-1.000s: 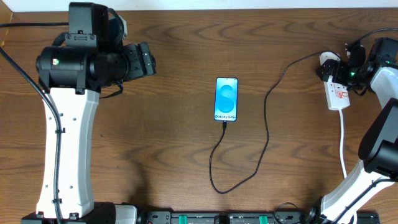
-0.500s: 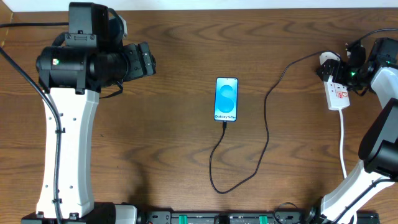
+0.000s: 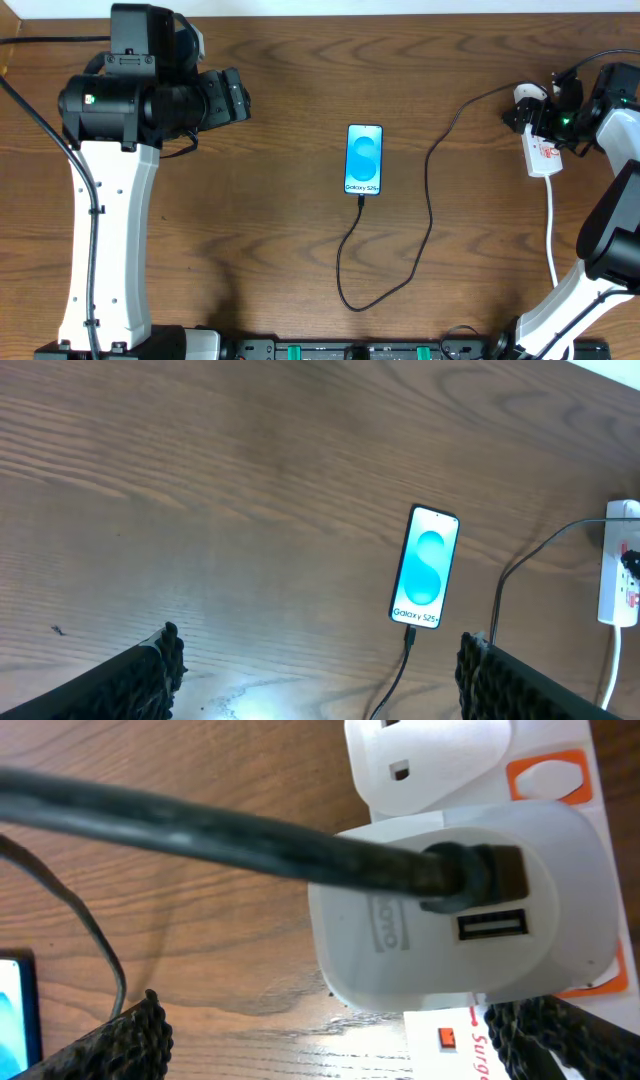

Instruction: Plug charger to phone and switch on socket

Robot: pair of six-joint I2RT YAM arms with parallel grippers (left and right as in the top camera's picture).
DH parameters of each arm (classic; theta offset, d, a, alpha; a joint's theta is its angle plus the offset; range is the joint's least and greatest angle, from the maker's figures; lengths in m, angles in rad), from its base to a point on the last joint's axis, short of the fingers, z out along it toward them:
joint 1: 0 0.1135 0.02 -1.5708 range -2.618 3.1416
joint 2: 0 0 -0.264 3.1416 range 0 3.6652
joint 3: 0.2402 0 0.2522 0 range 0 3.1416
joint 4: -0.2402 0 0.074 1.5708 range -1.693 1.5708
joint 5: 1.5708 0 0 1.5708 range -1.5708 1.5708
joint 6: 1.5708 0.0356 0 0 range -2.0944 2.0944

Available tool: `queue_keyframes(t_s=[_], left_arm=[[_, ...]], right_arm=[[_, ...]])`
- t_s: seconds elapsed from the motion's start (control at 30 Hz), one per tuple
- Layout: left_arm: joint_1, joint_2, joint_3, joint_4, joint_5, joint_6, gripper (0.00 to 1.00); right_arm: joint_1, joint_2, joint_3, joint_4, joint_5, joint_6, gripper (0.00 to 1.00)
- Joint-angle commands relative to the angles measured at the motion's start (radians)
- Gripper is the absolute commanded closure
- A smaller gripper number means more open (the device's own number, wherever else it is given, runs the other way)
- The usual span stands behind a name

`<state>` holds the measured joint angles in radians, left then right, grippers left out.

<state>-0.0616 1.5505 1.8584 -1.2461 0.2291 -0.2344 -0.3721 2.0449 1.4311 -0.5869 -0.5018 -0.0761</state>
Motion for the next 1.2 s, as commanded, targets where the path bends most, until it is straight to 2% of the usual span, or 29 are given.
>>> queue_keyframes(t_s=[0.0,0.23,0.5,0.67,0.87,1.17], left_arm=[[0.001,-0.002,0.002,0.000,-0.013,0.013,0.12],[0.001,-0.002,0.002,0.000,-0.013,0.013,0.12],[0.001,-0.002,0.002,0.000,-0.013,0.013,0.12],[0.001,-0.002,0.002,0.000,-0.013,0.013,0.12],[0.001,-0.002,0.002,0.000,-0.013,0.013,0.12],[0.001,-0.002,0.002,0.000,-0.013,0.013,0.12]], right_arm=[[0.027,0.017,-0.029,-0.008,-0.080,0.016,0.01],[0.018,0.015,-0.026,-0.006,-0.080,0.015,0.01],[-0.038,0.008,0.028,-0.047,0.061,0.015,0.01],[-0.056,0.008,0.047,-0.049,0.063,-0.008,0.01],[-0.058,0.008,0.048,0.028,0.062,-0.030,0.01],[-0.032,0.011,0.043,0.022,0.054,-0.030,0.01]])
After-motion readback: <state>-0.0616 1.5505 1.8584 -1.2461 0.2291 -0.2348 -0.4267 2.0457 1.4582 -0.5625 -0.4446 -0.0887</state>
